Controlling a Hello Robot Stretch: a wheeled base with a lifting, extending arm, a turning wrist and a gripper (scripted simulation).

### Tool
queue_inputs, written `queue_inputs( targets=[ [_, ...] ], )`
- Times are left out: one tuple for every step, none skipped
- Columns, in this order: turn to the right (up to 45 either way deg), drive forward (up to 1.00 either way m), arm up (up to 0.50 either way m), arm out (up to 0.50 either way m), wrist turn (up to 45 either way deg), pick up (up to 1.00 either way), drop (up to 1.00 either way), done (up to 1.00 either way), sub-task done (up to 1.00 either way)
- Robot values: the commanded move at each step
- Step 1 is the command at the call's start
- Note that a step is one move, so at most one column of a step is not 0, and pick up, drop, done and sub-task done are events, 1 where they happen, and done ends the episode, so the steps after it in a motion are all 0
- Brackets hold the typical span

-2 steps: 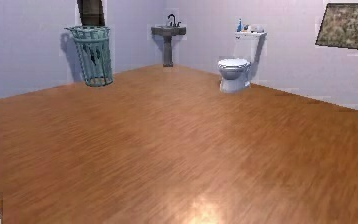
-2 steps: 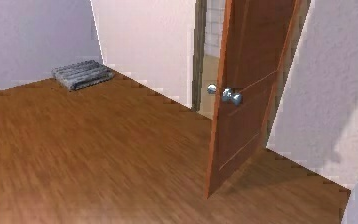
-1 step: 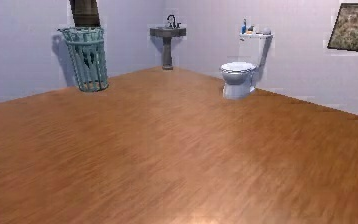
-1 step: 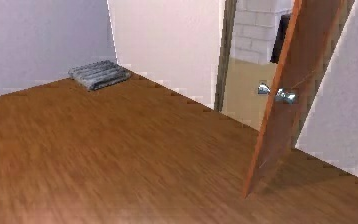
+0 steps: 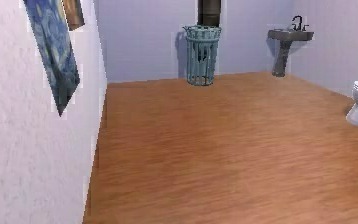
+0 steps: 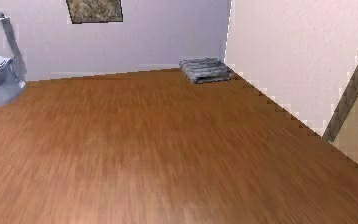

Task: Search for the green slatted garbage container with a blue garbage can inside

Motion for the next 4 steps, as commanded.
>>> queue_inputs(
  targets=[
    [0.0, 1.0, 0.0, 0.0, 0.0, 0.0, 0.0, 0.0, 0.0],
    [0.0, 1.0, 0.0, 0.0, 0.0, 0.0, 0.0, 0.0, 0.0],
    [-3.0, 0.0, 0.0, 0.0, 0.0, 0.0, 0.0, 0.0, 0.0],
    [0.0, 1.0, 0.0, 0.0, 0.0, 0.0, 0.0, 0.0, 0.0]
  ],
)
